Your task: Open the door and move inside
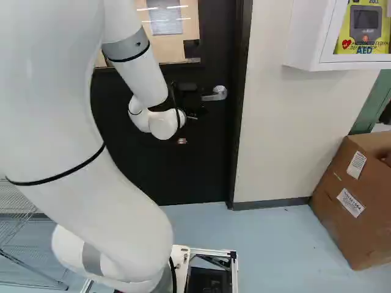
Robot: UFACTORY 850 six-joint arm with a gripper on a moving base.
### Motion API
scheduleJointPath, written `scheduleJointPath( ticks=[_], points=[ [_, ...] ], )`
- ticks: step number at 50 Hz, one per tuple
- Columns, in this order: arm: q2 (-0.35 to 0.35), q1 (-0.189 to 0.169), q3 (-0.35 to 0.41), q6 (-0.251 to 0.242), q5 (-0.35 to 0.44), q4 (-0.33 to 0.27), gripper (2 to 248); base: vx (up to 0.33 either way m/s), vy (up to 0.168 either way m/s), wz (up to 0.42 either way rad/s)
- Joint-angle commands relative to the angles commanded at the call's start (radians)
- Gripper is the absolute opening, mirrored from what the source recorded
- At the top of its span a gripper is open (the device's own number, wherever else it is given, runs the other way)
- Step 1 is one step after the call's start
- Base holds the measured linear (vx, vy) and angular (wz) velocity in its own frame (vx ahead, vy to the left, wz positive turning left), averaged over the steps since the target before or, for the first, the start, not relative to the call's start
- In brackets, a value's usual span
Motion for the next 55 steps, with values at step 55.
scheduleJointPath(
  ticks=[55],
  points=[
    [0.145, -0.06, 0.109, 0.0, 0.0, 0.0, 247, 0.0, 0.0, 0.0]
  ],
)
